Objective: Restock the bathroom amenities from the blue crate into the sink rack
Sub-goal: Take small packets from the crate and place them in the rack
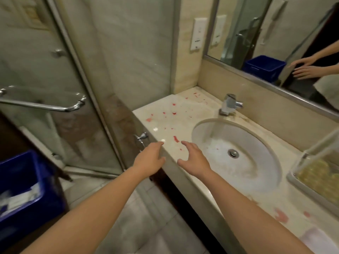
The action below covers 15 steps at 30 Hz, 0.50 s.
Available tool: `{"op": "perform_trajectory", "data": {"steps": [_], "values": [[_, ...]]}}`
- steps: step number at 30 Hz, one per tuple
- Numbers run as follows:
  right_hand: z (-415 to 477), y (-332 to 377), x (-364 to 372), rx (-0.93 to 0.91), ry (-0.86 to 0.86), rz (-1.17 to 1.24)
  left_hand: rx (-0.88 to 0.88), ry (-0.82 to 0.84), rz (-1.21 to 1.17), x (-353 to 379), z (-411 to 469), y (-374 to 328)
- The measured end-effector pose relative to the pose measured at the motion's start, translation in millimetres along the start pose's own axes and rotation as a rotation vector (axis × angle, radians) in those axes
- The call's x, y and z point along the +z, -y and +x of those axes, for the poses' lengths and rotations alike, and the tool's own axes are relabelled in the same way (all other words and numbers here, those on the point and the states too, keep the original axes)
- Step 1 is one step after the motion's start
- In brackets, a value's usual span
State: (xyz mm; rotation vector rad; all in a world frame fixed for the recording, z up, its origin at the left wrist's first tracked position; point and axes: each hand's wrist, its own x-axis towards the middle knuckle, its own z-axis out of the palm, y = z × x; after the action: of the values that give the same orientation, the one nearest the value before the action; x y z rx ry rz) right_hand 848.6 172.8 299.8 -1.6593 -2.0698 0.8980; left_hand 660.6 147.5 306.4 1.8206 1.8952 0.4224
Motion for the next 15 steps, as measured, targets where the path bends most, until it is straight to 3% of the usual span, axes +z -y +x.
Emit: {"op": "perform_trajectory", "data": {"steps": [15], "values": [[14, 148, 136, -0.252, 0.195, -0.046, -0.279, -0.165, 0.007, -83, -94, 163]]}}
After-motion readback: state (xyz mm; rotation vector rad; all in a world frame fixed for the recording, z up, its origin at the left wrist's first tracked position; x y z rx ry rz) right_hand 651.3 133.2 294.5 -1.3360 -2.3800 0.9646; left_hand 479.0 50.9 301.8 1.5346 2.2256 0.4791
